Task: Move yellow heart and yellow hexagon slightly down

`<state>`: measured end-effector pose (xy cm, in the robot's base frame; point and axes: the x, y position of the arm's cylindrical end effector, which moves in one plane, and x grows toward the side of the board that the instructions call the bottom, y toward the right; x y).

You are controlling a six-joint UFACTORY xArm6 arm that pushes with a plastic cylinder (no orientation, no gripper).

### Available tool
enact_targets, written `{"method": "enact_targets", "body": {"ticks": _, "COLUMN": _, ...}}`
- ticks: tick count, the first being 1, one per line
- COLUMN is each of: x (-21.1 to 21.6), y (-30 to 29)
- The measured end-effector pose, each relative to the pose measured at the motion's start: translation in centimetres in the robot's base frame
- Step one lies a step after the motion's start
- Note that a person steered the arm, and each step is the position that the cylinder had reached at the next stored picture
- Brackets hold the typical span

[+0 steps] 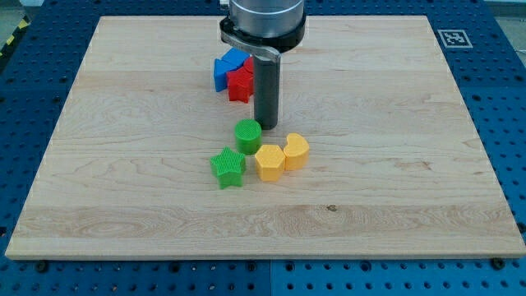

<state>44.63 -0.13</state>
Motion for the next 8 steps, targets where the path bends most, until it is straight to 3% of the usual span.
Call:
{"method": "enact_targets", "body": {"ticks": 2, "x": 1.5, "y": 0.3}}
{"method": "enact_targets", "body": {"ticks": 4, "x": 1.6, "y": 12.1}}
{"method": "enact_targets", "body": {"ticks": 8, "x": 3.3, "y": 3.5}}
